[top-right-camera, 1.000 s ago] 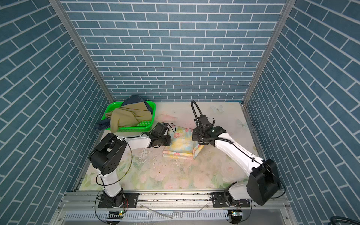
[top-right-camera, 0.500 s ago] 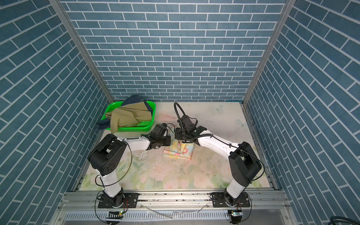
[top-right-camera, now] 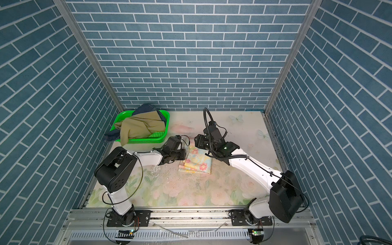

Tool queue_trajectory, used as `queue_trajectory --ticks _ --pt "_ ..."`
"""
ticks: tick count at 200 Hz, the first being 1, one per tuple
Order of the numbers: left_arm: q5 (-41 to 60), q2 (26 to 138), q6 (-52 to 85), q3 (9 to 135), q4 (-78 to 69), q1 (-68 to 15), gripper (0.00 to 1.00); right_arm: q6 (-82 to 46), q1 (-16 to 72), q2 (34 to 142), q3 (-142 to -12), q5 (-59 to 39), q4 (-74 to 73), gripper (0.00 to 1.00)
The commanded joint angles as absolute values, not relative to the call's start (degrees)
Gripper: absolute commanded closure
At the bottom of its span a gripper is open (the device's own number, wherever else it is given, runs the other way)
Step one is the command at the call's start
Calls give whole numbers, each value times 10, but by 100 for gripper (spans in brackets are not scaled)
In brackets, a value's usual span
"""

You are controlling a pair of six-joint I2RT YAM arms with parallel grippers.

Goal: Fold and stack the skirts

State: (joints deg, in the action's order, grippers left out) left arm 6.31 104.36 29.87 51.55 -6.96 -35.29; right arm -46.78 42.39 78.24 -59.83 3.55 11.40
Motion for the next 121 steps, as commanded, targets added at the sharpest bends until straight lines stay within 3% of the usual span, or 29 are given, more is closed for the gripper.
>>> queue_trajectory --ticks 1,40,66,93,121 --pt "65 1061 305 500 23 -385 89 -493 411 749 -562 74 144 40" --pt "33 1074 313 527 51 -444 83 -486 378 670 -509 92 187 38" --pt "15 1053 323 516 59 -454 71 -454 357 639 -496 85 238 35" --pt "-8 1007 330 506 81 -452 52 -416 357 622 -484 86 255 35" --pt "11 966 350 506 76 -453 46 -373 359 652 -497 71 269 35"
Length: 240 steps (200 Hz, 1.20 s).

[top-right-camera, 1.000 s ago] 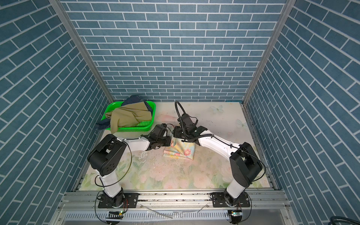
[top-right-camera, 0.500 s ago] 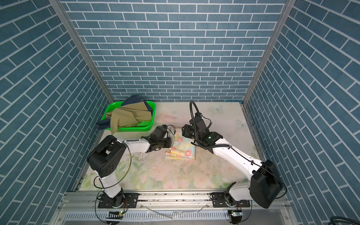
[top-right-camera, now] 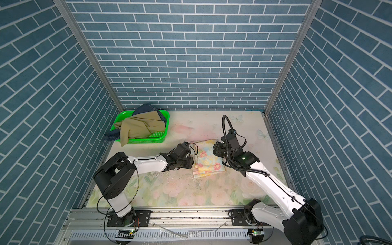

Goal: Fold and stack the skirts

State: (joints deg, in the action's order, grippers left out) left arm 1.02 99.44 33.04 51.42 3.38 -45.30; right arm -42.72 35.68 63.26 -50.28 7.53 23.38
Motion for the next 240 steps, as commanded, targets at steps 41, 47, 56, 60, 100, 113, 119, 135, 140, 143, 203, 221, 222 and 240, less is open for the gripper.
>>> queue_trajectory --ticks 41,47,56,60,100,113,119,135,140,143,203,221,222,240 --pt "45 938 394 514 45 -455 48 -370 362 653 -473 73 260 35" --pt "50 938 402 515 39 -456 48 -371 362 648 -467 75 260 35" --pt "55 940 414 518 32 -457 49 -372 362 641 -461 80 261 35" --pt "57 942 420 519 29 -458 49 -372 361 637 -459 83 262 35" --pt "63 975 463 538 -9 -469 55 -372 361 602 -432 91 263 35" --pt "56 984 467 557 -8 -477 55 -372 359 594 -425 92 264 35" --pt "53 988 468 565 -7 -479 55 -372 359 590 -421 92 265 35" --pt "49 1001 475 585 -1 -483 55 -372 359 577 -409 92 264 35" --pt "48 1006 477 590 -1 -484 55 -372 359 572 -406 92 264 35" --pt "48 1008 480 592 0 -484 55 -371 359 570 -404 92 263 35" --pt "42 1061 519 609 -4 -486 57 -361 356 537 -388 94 267 35" --pt "37 1073 523 613 -3 -489 58 -360 355 532 -384 94 265 35" --pt "37 1074 523 612 -3 -489 58 -360 355 531 -384 94 265 35" --pt "33 1082 529 610 -11 -490 59 -358 355 527 -380 94 265 35"
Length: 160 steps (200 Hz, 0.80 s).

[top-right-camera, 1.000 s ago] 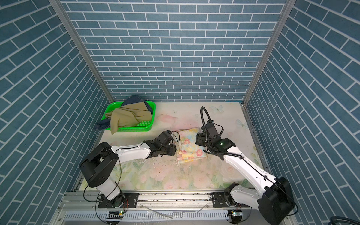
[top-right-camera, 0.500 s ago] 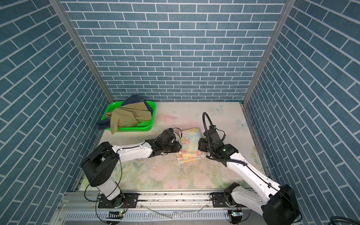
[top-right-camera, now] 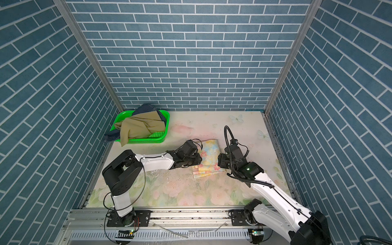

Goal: Fold and stack the skirts

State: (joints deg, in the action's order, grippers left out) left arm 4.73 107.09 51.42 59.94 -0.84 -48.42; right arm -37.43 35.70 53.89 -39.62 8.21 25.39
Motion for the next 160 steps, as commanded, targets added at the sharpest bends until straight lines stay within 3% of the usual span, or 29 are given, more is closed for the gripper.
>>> queue_trajectory --ticks 1,35,74,160 --pt "33 1083 530 610 -12 -490 59 -358 355 527 -380 93 265 35" --pt "28 1085 543 600 -40 -495 71 -356 353 516 -372 95 266 35" --pt "17 1064 542 600 -42 -501 100 -351 351 511 -368 97 270 35" --pt "-7 996 542 585 -22 -518 100 -344 349 496 -370 101 283 35"
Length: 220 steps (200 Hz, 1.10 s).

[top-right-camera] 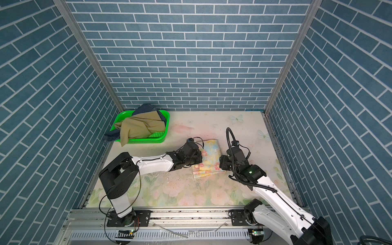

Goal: Fold and stack the skirts

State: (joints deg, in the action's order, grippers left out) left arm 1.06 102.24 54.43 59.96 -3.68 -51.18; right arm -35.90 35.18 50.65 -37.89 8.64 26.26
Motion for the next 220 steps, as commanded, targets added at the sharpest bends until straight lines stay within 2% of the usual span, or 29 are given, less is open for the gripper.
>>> queue_trajectory --ticks 1,105,142,220 --pt "-7 994 542 584 -22 -518 100 -344 349 496 -370 101 283 35" --pt "-33 922 544 505 -29 -503 100 -339 349 498 -376 104 294 35" --pt "-19 932 544 490 -50 -495 100 -322 349 502 -386 112 301 35" --pt "-16 963 546 464 -66 -487 100 -310 349 568 -373 68 237 34"
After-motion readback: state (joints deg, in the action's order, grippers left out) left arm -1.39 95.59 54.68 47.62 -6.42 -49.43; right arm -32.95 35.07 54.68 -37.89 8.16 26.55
